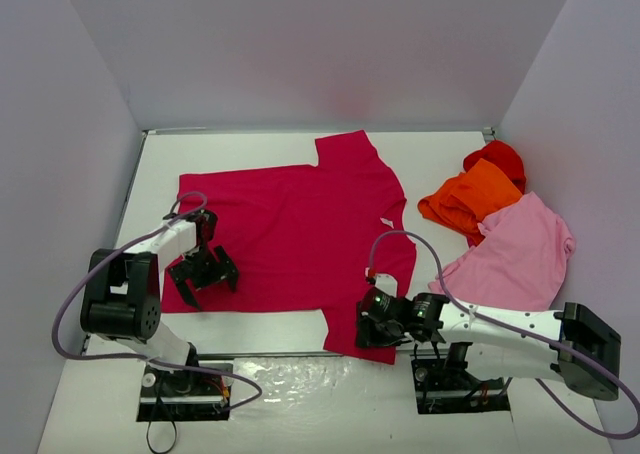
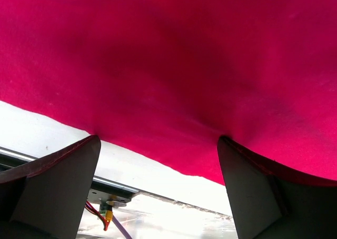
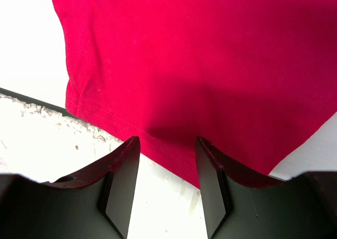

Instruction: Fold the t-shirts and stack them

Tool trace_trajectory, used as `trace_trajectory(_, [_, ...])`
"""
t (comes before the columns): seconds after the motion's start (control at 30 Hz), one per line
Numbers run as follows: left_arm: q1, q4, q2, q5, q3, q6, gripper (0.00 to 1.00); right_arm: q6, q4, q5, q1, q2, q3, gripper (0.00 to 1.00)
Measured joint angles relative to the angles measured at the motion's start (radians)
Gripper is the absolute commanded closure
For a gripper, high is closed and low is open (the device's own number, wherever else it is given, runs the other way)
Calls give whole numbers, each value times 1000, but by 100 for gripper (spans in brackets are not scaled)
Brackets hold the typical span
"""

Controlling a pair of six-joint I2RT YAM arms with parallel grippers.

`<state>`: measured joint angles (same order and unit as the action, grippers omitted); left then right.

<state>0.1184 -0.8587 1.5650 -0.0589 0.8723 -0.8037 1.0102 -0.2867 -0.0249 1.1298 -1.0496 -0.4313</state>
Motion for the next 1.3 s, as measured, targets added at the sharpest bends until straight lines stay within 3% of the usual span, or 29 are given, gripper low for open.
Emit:
trace_trajectory(0.27, [0,7,20,-29,6,11,10,-17,0,-18,-21,0,0,57])
trace_trajectory(0.5, [55,24,7,-1,-3,-15,31,-24,-6,-22,-25,1,-1,57])
trace_trajectory(0.6, [78,29,7,12,2,-26,48,-28,-28,-20,-25,9,-4,58])
trace_trajectory(0.8, [125,18,28,61,21,-61,99,-27,-92,-7,-29,78,-41,58])
trace_trajectory(1.3, [166,-58,74,171,37,-70,100,-5,-206,40,-31,170,-65,58])
